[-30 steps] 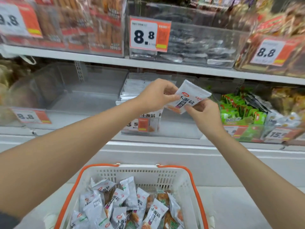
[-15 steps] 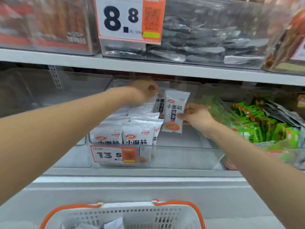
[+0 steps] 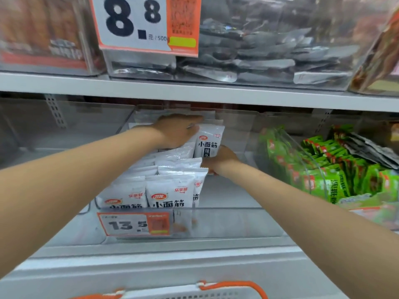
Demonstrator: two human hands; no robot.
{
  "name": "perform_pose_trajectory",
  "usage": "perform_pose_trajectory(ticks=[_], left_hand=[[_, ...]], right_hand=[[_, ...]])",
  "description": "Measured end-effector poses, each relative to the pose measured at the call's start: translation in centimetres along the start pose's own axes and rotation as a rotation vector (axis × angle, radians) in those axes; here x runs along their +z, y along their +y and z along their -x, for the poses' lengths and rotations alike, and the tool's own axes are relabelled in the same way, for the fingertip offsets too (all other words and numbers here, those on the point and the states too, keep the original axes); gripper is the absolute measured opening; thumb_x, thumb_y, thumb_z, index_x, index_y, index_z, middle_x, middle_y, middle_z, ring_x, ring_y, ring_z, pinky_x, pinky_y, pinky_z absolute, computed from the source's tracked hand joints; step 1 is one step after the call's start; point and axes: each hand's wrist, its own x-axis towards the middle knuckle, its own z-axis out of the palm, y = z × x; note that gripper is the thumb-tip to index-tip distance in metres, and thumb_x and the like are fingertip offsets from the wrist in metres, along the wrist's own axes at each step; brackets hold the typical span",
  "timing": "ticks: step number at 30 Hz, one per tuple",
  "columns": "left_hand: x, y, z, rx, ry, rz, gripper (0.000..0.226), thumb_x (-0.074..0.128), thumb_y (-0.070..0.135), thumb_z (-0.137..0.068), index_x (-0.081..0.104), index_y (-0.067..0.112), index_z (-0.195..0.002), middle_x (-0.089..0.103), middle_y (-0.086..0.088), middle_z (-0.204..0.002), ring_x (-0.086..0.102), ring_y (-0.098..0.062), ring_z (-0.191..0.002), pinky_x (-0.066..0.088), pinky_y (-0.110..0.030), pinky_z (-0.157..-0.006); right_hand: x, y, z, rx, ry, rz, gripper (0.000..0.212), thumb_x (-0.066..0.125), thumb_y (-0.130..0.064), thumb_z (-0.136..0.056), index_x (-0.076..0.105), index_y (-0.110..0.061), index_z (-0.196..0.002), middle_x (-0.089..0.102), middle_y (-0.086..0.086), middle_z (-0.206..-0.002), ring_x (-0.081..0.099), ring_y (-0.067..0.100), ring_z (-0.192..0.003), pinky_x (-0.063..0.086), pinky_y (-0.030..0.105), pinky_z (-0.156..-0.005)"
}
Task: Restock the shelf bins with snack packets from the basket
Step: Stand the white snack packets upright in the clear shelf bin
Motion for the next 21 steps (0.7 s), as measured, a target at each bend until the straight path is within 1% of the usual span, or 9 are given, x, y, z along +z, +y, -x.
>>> perform_pose_trajectory(ticks=[3,5,8,10,11,13,16,18,21], left_hand=[[-0.1,0.1,0.0,-0.012,-0.022,-0.009,0.045,0.021,0.044,-0.105,0.023,0.042,-0.151,0.028,0.006,-0.158,0.029,-0.023,-0.144,0.027,-0.041,-0.116],[-0.2,0.2,0.0,-0.011,-0.017,-0.013,0.046,0.021,0.043,-0.106,0.02,0.042,-0.151,0.032,0.003,-0.157,0.037,-0.026,-0.139,0.031,-0.04,-0.113],[0.0,0.0,0.0,-0.001,0.032,0.033,0.04,0.028,0.04,-0.105,0.029,0.036,-0.145,0.052,-0.003,-0.141,0.056,-0.027,-0.115,0.041,-0.035,-0.099],[0.1,-0.2,0.0,-0.005,0.046,0.059,0.031,0.03,0.038,-0.104,0.038,0.032,-0.134,0.057,-0.002,-0.131,0.058,-0.023,-0.099,0.042,-0.032,-0.089],[0.1,-0.3,0.0,-0.008,0.051,0.071,0.03,0.031,0.038,-0.104,0.041,0.031,-0.132,0.057,-0.001,-0.131,0.058,-0.022,-0.097,0.041,-0.032,-0.089],[0.3,-0.4,0.0,-0.004,0.056,0.084,0.035,0.03,0.04,-0.105,0.042,0.034,-0.137,0.052,0.002,-0.14,0.054,-0.023,-0.115,0.039,-0.035,-0.1],[0.3,-0.5,-0.2,0.007,0.031,0.045,0.043,0.027,0.043,-0.105,0.039,0.035,-0.145,0.039,0.007,-0.153,0.035,-0.02,-0.14,0.027,-0.042,-0.116],[0.3,-0.5,-0.4,0.003,0.001,0.001,0.045,0.024,0.044,-0.105,0.035,0.037,-0.148,0.033,0.009,-0.156,0.027,-0.019,-0.145,0.022,-0.044,-0.118],[0.3,-0.5,-0.4,0.003,-0.012,0.002,0.046,0.022,0.045,-0.105,0.031,0.037,-0.149,0.03,0.009,-0.157,0.025,-0.019,-0.146,0.02,-0.044,-0.119]], right_hand=[[0.2,-0.8,0.0,0.025,-0.013,-0.016,0.018,0.065,-0.021,-0.084,0.07,-0.014,-0.1,0.074,0.002,-0.091,0.07,0.02,-0.081,0.06,0.035,-0.074],[0.2,-0.9,0.0,0.044,-0.011,-0.037,0.019,0.064,-0.019,-0.083,0.07,-0.012,-0.1,0.073,0.002,-0.089,0.067,0.018,-0.075,0.059,0.032,-0.07],[0.2,-0.9,0.5,0.065,-0.013,-0.081,0.021,0.063,-0.019,-0.082,0.067,-0.015,-0.102,0.072,0.002,-0.096,0.066,0.018,-0.079,0.056,0.03,-0.07],[0.0,-1.1,1.0,0.093,-0.011,-0.137,0.021,0.059,-0.023,-0.087,0.065,-0.014,-0.104,0.07,0.002,-0.097,0.065,0.02,-0.083,0.054,0.032,-0.076],[-0.2,-1.2,1.2,0.107,-0.008,-0.168,0.019,0.054,-0.026,-0.091,0.063,-0.014,-0.104,0.067,0.001,-0.093,0.063,0.018,-0.078,0.05,0.031,-0.075],[-0.6,-1.5,1.6,0.118,0.008,-0.211,0.02,0.044,-0.029,-0.098,0.058,-0.017,-0.106,0.061,-0.001,-0.092,0.056,0.016,-0.072,0.045,0.028,-0.073],[-0.9,-1.6,2.1,0.065,0.039,-0.2,0.034,0.036,-0.032,-0.102,0.053,-0.019,-0.129,0.06,0.0,-0.121,0.054,0.019,-0.094,0.038,0.027,-0.08],[-0.9,-1.5,2.3,0.039,0.01,-0.139,0.04,0.032,-0.034,-0.104,0.049,-0.022,-0.138,0.056,0.001,-0.135,0.052,0.02,-0.104,0.036,0.027,-0.083],[-0.9,-1.4,2.5,0.053,-0.011,-0.125,0.043,0.03,-0.038,-0.104,0.046,-0.023,-0.141,0.053,0.001,-0.14,0.049,0.02,-0.104,0.037,0.028,-0.085]])
